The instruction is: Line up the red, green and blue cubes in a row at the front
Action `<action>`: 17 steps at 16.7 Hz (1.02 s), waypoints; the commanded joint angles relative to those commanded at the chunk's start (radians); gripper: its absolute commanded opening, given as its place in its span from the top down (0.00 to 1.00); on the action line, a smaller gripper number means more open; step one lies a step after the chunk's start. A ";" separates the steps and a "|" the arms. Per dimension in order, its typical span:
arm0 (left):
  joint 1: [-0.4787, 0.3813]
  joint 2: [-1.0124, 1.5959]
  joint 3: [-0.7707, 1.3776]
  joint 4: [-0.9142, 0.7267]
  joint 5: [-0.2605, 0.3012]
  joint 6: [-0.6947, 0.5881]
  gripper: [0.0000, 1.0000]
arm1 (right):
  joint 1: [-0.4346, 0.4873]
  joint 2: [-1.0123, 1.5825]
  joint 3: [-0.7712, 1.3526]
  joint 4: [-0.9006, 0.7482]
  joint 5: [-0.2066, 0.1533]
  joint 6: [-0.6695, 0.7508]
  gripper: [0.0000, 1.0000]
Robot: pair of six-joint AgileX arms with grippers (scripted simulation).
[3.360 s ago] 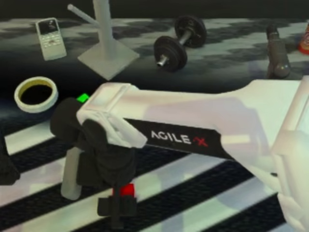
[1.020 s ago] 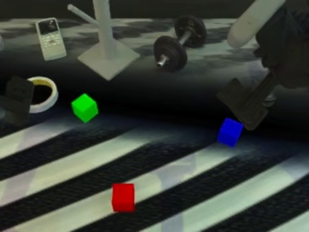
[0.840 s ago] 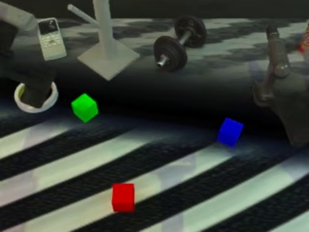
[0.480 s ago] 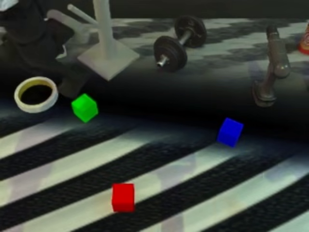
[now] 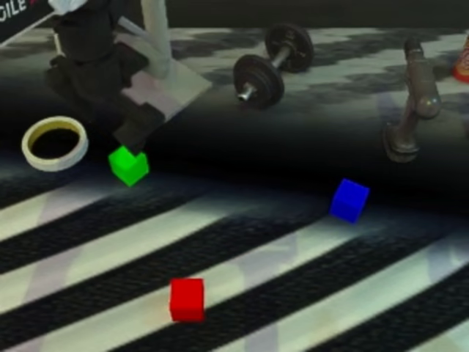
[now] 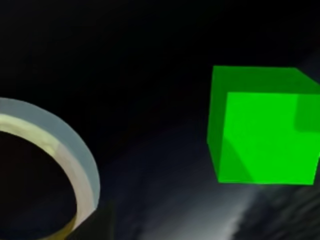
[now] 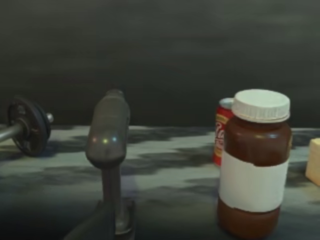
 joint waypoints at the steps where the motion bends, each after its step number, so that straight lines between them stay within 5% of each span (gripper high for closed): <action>1: 0.000 0.000 0.000 0.000 0.000 0.000 0.00 | 0.000 0.000 0.000 0.000 0.000 0.000 0.00; 7: 0.003 0.003 -0.017 0.018 0.000 0.001 0.00 | 0.000 0.000 0.000 0.000 0.000 0.000 0.00; 17: 0.001 0.071 -0.200 0.272 0.001 0.002 0.00 | 0.000 0.000 0.000 0.000 0.000 0.000 0.00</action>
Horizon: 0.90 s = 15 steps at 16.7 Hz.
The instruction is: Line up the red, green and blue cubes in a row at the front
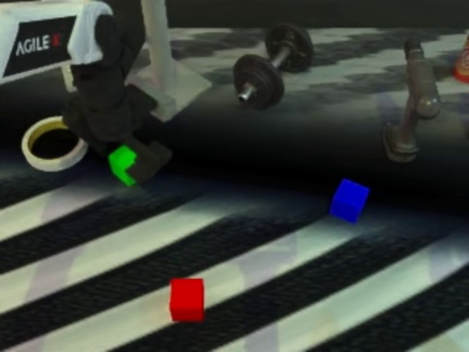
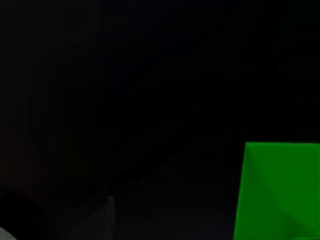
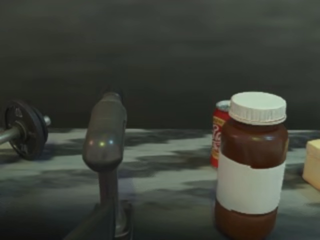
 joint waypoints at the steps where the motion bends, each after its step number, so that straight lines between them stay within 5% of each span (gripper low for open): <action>1: 0.000 0.000 0.000 0.000 0.000 0.000 0.00 | 0.000 0.000 0.000 0.000 0.000 0.000 0.00; 2: 0.000 0.000 0.000 0.000 0.000 0.000 0.00 | 0.000 0.000 0.000 0.000 0.000 0.000 0.00; 15: 0.000 0.000 0.000 0.000 0.000 0.000 0.98 | 0.000 0.000 0.000 0.000 0.000 0.000 0.00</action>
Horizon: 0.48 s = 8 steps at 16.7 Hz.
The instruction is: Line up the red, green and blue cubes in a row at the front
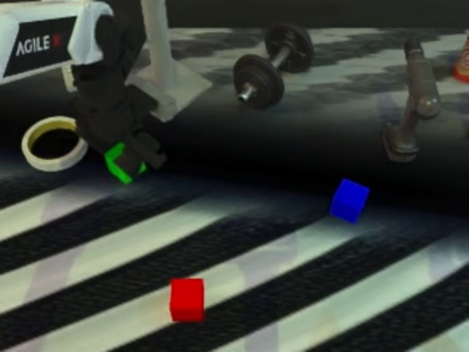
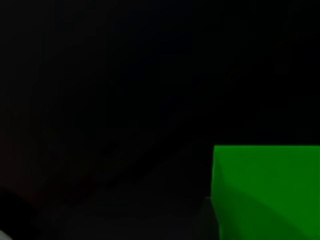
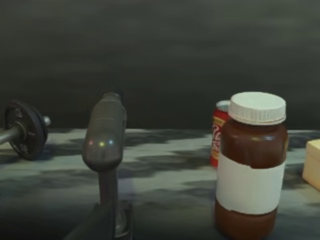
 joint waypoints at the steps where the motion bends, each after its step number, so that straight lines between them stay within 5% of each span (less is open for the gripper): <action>1: 0.000 0.000 0.000 0.000 0.000 0.000 1.00 | 0.000 0.000 0.000 0.000 0.000 0.000 0.00; 8: 0.000 0.000 0.000 0.000 0.000 0.000 1.00 | 0.000 0.000 0.000 0.000 0.000 0.000 0.00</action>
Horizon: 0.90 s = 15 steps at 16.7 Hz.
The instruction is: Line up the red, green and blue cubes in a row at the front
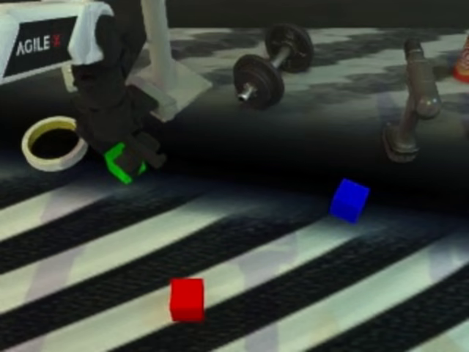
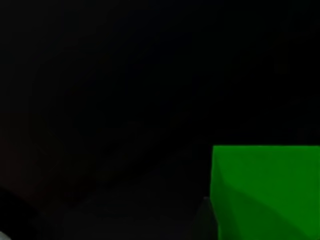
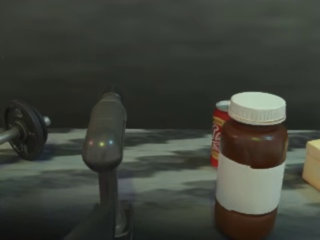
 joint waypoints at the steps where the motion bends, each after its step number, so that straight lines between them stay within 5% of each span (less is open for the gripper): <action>1: 0.001 -0.015 0.001 -0.006 0.005 -0.003 1.00 | 0.000 0.000 0.000 0.000 0.000 0.000 0.00; 9: 0.018 -0.069 0.164 -0.228 0.005 -0.005 1.00 | 0.000 0.000 0.000 0.000 0.000 0.000 0.00; 15: 0.013 -0.074 0.176 -0.242 0.004 -0.005 1.00 | 0.000 0.000 0.000 0.000 0.000 0.000 0.00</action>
